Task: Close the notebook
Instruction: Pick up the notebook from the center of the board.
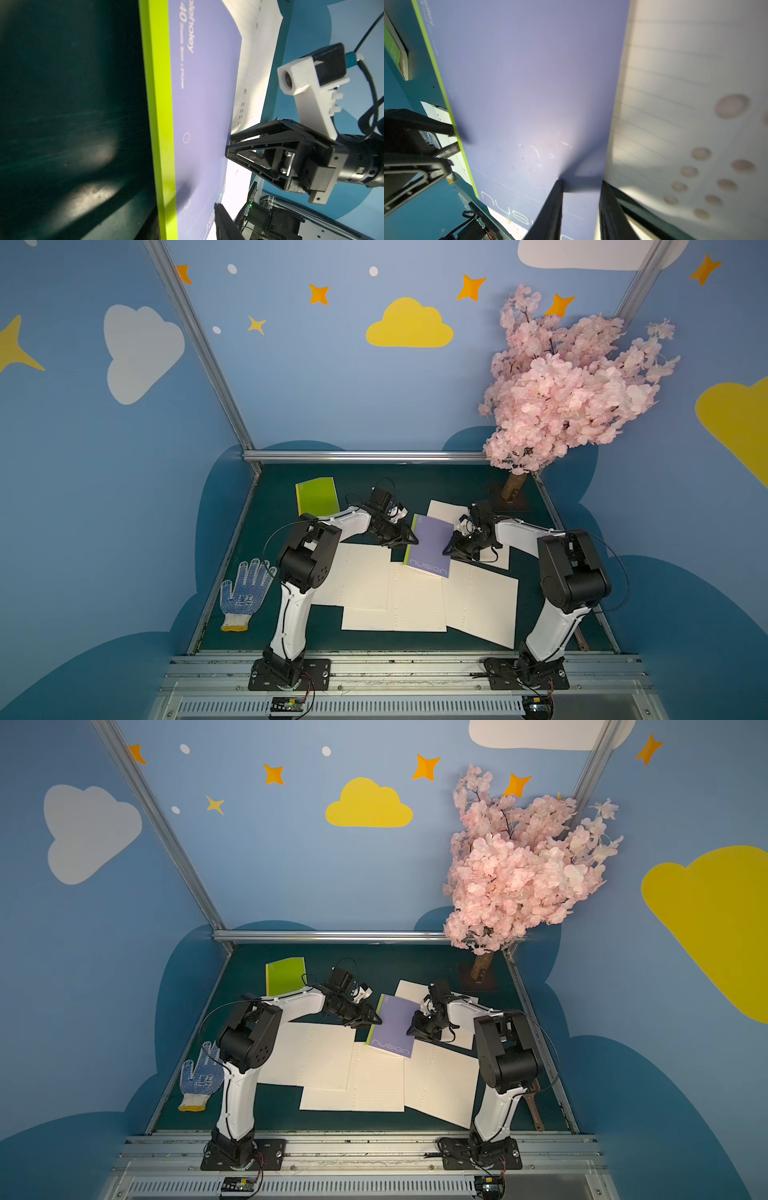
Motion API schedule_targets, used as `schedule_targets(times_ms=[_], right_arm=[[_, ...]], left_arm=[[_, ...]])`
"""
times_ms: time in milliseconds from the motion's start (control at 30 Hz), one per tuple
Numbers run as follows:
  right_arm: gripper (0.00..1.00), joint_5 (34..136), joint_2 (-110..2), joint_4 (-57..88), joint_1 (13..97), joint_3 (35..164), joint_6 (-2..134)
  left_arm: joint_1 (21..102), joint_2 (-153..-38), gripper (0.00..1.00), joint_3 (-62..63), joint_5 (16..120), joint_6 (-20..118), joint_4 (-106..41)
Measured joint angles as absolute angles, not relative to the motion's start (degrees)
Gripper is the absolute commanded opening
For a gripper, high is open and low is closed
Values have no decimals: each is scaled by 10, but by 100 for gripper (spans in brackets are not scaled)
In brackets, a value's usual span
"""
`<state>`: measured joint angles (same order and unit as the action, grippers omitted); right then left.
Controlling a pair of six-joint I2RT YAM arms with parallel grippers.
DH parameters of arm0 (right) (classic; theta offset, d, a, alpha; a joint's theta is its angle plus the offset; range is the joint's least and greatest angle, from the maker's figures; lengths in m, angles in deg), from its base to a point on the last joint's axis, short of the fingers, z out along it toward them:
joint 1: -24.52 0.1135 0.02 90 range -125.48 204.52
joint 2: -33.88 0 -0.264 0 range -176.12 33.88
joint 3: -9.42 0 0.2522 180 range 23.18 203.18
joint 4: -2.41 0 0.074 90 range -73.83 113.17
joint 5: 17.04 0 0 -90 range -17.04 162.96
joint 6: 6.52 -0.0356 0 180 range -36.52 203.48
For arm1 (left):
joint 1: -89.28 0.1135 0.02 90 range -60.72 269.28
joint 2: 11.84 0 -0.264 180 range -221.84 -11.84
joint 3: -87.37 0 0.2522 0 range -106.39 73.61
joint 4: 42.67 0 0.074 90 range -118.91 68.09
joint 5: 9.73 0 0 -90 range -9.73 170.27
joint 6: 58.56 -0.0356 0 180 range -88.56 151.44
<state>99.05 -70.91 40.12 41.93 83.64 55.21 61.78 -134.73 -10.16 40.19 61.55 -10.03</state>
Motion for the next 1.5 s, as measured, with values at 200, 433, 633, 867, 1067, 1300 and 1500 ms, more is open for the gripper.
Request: schedule_targets(times_ms=[200, 433, 633, 867, 1067, 1300, 1500], right_arm=[[29, 990, -709, 399, 422, 836, 552], [29, 991, -709, 398, 425, 837, 553], [29, 990, -708, 397, 430, 837, 556], [30, 992, -684, 398, 436, 837, 565], [29, 1001, -646, 398, 439, 838, 568], [30, 1005, -638, 402, 439, 839, 568], [30, 1005, -634, 406, 439, 839, 569]], left_arm=[[618, -1344, 24, -102, 417, 612, -92], [619, -1340, 6, -104, 427, 601, -80], [621, -1340, 3, -123, 427, 588, -57], [632, -1322, 3, -137, 428, 571, -25], [652, -1292, 3, -151, 429, 556, 3], [690, -1283, 3, -179, 442, 539, 28], [724, -1284, 3, -204, 449, 534, 46]])
